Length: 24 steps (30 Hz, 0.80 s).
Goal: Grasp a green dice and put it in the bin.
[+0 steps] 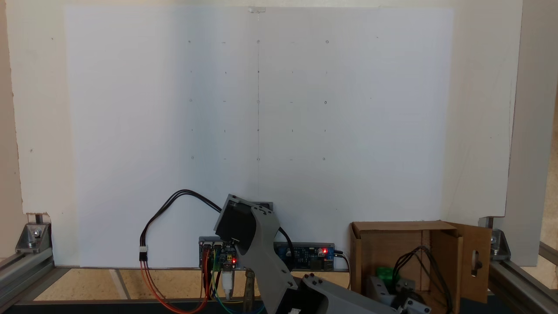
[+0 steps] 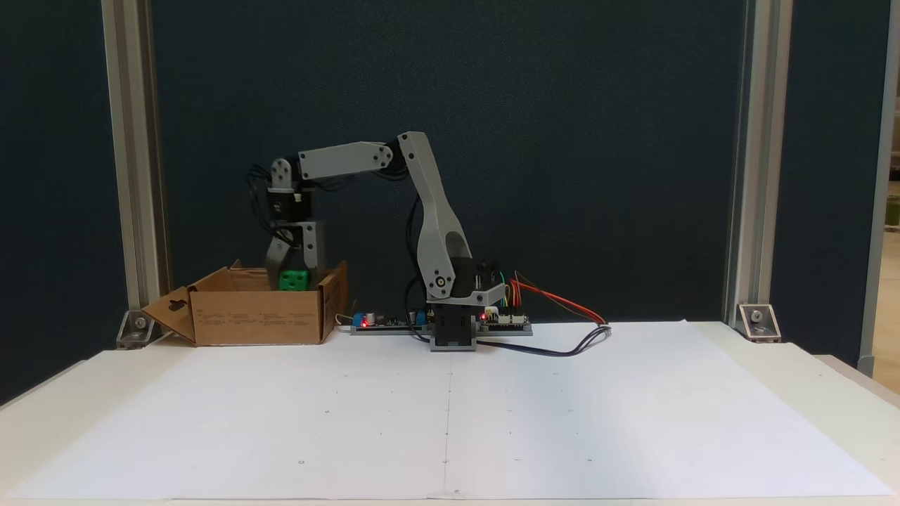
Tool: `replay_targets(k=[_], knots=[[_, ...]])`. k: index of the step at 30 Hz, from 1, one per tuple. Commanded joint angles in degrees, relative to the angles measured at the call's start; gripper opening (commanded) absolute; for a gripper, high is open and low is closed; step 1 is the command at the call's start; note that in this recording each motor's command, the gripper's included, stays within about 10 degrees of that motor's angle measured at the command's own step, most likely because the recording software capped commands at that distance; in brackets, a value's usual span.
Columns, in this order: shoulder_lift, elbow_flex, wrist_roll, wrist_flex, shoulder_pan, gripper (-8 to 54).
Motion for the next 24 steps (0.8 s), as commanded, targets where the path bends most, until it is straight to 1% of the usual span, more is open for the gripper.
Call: replay_targets(k=[1,14,19,20,21,22,23,24], knots=[[1.23,-0.70,-4.04,-2.99,-0.09,11.4],[2.81,-0.79,-3.78,-4.75,-4.48,11.4],[2.72,-0.70,-3.69,-8.88,-6.15,11.4],[2.64,-0.70,-3.69,-9.67,-6.15,13.1],[2.55,-0.70,-3.69,-9.76,-6.15,25.7],[2.37,-0.70,-3.69,-9.76,-6.15,32.0],[2.29,-0.70,-3.60,-9.67,-6.15,34.4],[2.29,-0.70,-3.60,-9.76,-6.15,38.9]])
